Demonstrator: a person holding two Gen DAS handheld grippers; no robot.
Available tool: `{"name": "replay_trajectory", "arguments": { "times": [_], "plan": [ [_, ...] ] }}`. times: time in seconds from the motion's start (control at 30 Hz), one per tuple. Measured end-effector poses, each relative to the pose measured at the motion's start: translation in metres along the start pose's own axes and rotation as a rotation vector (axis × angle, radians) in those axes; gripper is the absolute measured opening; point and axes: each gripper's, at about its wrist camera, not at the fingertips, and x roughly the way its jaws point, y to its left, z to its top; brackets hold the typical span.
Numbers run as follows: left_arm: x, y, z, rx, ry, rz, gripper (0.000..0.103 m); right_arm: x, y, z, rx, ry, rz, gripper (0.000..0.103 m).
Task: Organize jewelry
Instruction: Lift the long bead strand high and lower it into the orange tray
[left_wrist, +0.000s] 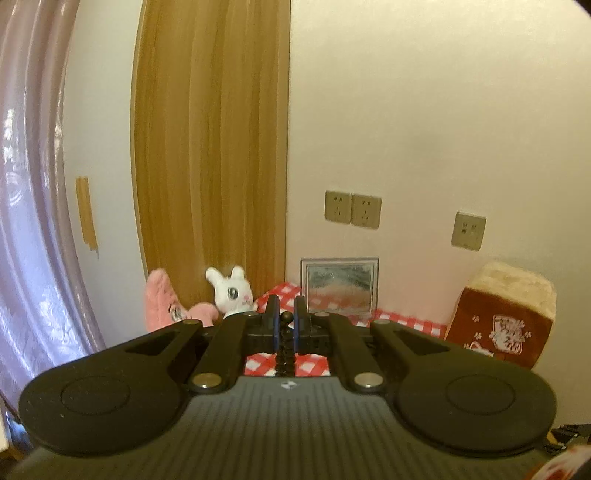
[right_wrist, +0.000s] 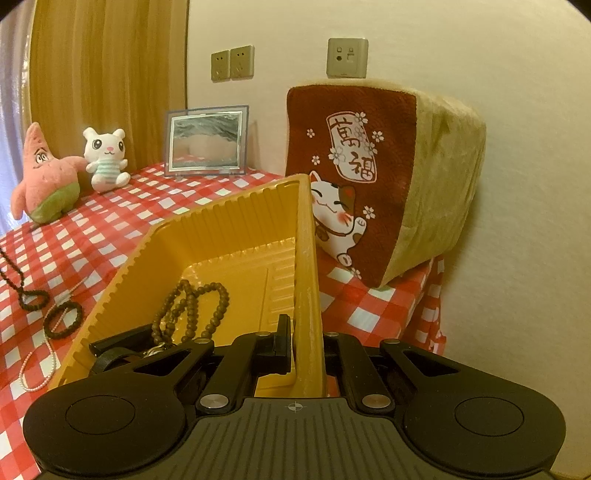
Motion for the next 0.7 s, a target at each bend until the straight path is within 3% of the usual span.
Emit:
{"name": "replay_trajectory", "arguments": {
  "times": [0.23, 0.7],
  "plan": [
    [-0.017, -0.005, 0.033, 0.022, -0.064, -0.029, 0.006, -0.001, 0.001, 0.001, 0.0, -0.003, 0.002, 0.006],
    [-0.031, -0.043, 0.076, 0.082, -0.158, -0.173, 0.006, -0.003, 0.001, 0.002, -0.005, -0.007, 0.008, 0.006]
  ]
}}
